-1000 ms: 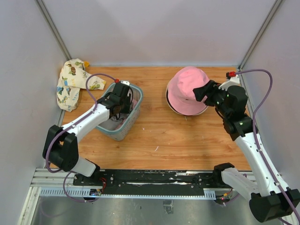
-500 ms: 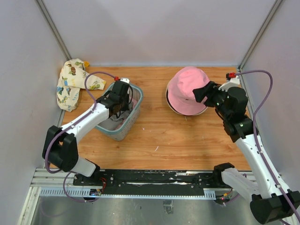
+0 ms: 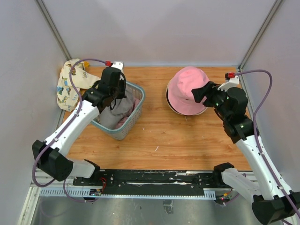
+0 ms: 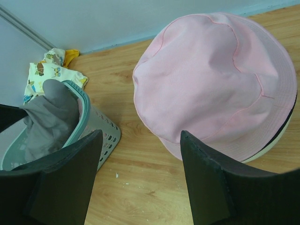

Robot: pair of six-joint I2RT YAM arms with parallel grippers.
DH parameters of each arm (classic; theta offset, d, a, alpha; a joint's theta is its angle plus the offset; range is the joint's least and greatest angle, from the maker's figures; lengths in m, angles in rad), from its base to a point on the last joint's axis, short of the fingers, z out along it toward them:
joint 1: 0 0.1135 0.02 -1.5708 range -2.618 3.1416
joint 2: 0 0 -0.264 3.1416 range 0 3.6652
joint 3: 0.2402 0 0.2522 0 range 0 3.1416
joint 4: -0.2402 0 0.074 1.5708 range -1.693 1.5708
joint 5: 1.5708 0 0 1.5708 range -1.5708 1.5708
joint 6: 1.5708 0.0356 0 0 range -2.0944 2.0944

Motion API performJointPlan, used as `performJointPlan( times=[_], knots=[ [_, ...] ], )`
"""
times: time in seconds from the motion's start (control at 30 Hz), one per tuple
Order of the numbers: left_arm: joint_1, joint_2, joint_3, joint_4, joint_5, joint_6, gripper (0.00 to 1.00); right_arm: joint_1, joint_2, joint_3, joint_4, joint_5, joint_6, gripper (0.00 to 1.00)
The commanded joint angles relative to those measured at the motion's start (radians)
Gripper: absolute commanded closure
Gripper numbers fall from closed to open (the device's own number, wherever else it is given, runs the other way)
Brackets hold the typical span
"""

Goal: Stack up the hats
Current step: Pick up the hat from the bin.

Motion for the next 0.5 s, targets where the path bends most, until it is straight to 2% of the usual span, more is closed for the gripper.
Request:
performJointPlan(
  times=[0.0,0.3,0.47],
  knots=[
    [0.000,-0.071,0.131,-0.045,0.013,0.022,0.99,0.048,-0.006,0.050,0.007,0.017,-0.021,0.32],
    [0.000,-0.090,0.316,-0.167,0.070,0.037,0.99,0.160,0.024,0.081,0.037,0.035,-0.031,0.31],
    [0.000,-0.087,0.429,-0.200,0.137,0.027,0.99,0.223,0.042,0.070,0.107,-0.002,0.012,0.31]
  ],
)
